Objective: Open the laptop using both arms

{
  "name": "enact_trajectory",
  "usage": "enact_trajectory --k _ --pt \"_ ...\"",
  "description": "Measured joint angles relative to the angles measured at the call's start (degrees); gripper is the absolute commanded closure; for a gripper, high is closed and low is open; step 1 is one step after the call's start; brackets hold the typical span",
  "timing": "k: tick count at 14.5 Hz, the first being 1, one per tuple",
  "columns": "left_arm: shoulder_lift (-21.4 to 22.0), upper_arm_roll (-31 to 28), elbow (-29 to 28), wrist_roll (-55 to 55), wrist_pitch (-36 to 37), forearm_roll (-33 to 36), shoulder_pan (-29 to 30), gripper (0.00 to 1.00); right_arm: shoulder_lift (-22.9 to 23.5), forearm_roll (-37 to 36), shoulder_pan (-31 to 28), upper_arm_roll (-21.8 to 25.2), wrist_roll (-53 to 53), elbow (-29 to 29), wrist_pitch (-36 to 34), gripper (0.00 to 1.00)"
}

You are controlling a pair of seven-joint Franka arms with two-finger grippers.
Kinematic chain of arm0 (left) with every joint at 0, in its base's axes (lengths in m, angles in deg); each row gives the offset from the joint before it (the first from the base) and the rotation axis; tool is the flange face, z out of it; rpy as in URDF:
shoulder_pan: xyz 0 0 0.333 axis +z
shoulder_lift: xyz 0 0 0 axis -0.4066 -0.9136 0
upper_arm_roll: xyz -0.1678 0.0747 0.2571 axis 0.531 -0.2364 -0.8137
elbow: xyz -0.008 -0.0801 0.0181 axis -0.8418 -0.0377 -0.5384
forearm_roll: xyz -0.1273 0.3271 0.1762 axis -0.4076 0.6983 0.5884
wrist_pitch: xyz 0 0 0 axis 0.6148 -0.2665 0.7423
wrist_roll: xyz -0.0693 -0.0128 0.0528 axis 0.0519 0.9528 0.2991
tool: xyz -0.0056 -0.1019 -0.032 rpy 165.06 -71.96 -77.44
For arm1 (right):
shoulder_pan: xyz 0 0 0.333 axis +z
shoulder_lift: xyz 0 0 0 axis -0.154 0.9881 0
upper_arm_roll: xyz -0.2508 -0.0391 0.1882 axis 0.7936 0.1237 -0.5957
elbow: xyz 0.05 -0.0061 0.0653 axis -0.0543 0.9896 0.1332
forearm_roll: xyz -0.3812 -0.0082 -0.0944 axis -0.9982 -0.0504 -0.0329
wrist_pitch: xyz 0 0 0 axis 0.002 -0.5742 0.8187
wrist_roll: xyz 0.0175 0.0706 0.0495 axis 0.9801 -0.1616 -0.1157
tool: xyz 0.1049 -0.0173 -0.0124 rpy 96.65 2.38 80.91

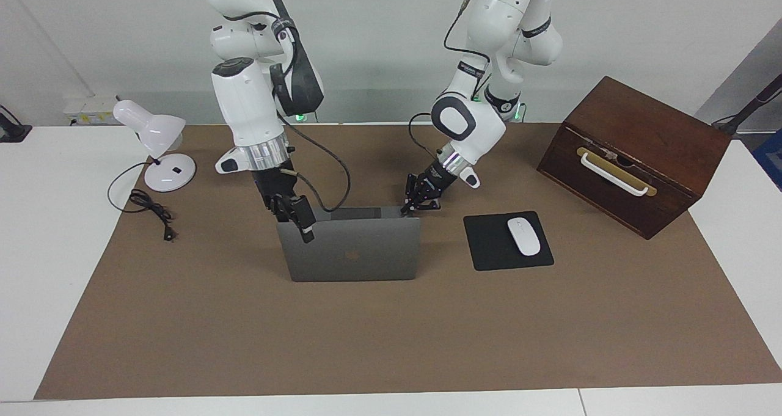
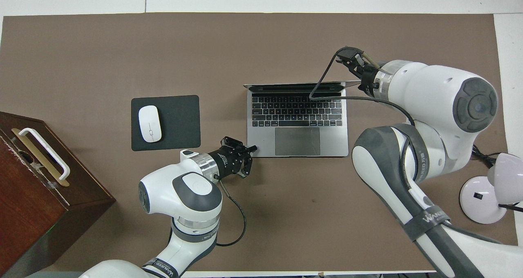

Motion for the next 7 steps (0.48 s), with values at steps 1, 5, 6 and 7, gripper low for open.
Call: enact_trajectory --k 1,5,6,7 --pt "0.00 0.00 0.00 0.00 0.00 0.00 0.00 1.00 0.20 0.00 0.00 0.28 -0.58 -0.31 -0.02 0.00" --pt "0.00 0.00 0.00 0.00 0.00 0.00 0.01 1.00 0.95 0.00 -0.02 1.42 -3.03 -1.23 -0.02 0.00" --pt "0.00 0.00 0.00 0.00 0.00 0.00 0.01 1.00 1.15 0.00 -0.03 1.62 -3.36 -1.53 -0.02 0.00" --pt "0.00 0.00 0.00 0.00 0.00 0.00 0.02 1.00 1.36 -0.01 -0.03 1.78 -3.58 -1.90 -0.02 0.00"
